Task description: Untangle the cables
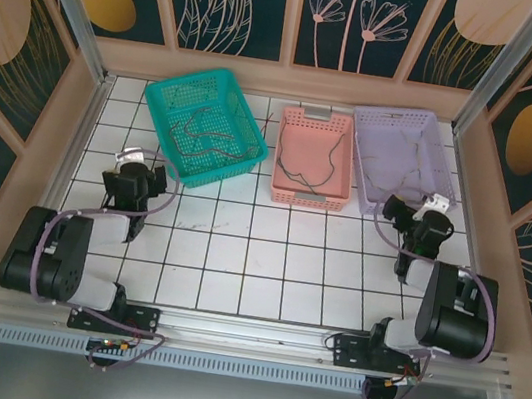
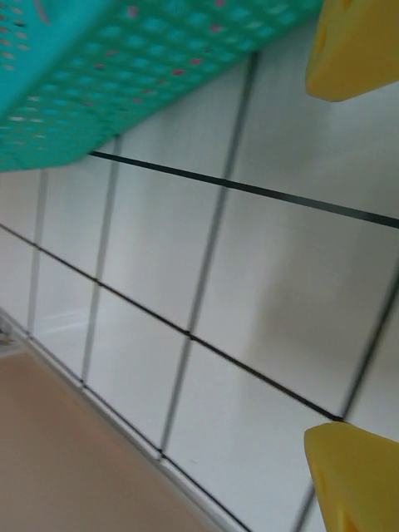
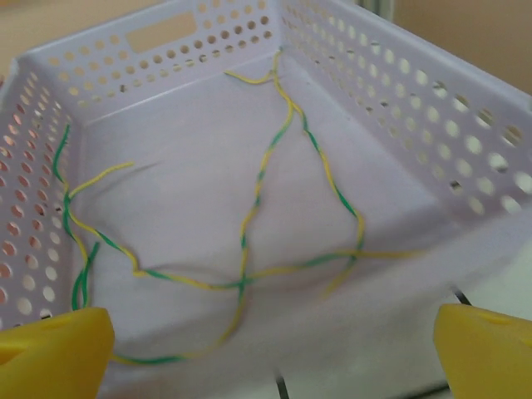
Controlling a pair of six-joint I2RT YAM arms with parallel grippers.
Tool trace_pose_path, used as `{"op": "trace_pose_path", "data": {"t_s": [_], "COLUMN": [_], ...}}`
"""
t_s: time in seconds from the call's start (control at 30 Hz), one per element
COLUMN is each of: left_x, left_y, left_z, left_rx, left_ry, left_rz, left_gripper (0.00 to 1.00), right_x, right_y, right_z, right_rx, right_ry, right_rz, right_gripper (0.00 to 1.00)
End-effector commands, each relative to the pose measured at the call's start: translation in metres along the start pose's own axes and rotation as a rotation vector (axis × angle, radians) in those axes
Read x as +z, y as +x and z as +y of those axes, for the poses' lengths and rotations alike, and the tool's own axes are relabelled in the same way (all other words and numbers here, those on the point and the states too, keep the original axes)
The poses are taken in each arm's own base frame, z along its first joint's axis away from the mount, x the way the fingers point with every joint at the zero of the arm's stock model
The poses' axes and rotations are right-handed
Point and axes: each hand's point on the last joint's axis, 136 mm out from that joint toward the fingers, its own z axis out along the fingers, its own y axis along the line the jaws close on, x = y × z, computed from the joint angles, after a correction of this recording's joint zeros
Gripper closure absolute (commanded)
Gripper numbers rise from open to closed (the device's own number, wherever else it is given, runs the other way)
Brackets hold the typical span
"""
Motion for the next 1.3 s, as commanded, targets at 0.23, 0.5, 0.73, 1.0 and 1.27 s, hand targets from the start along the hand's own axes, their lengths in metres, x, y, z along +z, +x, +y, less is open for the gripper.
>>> {"op": "trace_pose_path", "data": {"t_s": [0.23,0.5,0.73,1.0,1.27], "left_x": [-0.038,-0.024,-0.025,-0.024,-0.024], "left_y": [-0.047,-0.045,-0.044,-0.044,-0.044], "left_z": [0.016,0.006,0.006,0.005,0.005], "left_rx": [-0.148,-0.104,-0.102,-0.104,-0.103], "left_ry": [0.08,0.101,0.103,0.103,0.103], "left_rz": [-0.413,-0.349,-0.349,-0.347,-0.347], "left_gripper": [0.01,0.01,0.01,0.01,0.01], "right_x": [-0.024,-0.002,-0.029,0.008,-0.01], "right_y": [-0.017,-0.015,-0.028,-0.021,-0.035], "right_z": [0.043,0.043,0.02,0.005,0.005], "right_rx": [-0.118,-0.121,-0.042,0.018,0.026], "right_ry": [-0.223,-0.212,-0.148,-0.101,-0.093], "right_rz": [-0.108,-0.052,-0.174,-0.036,-0.103], "right_gripper": [0.01,0.01,0.01,0.01,0.01]}}
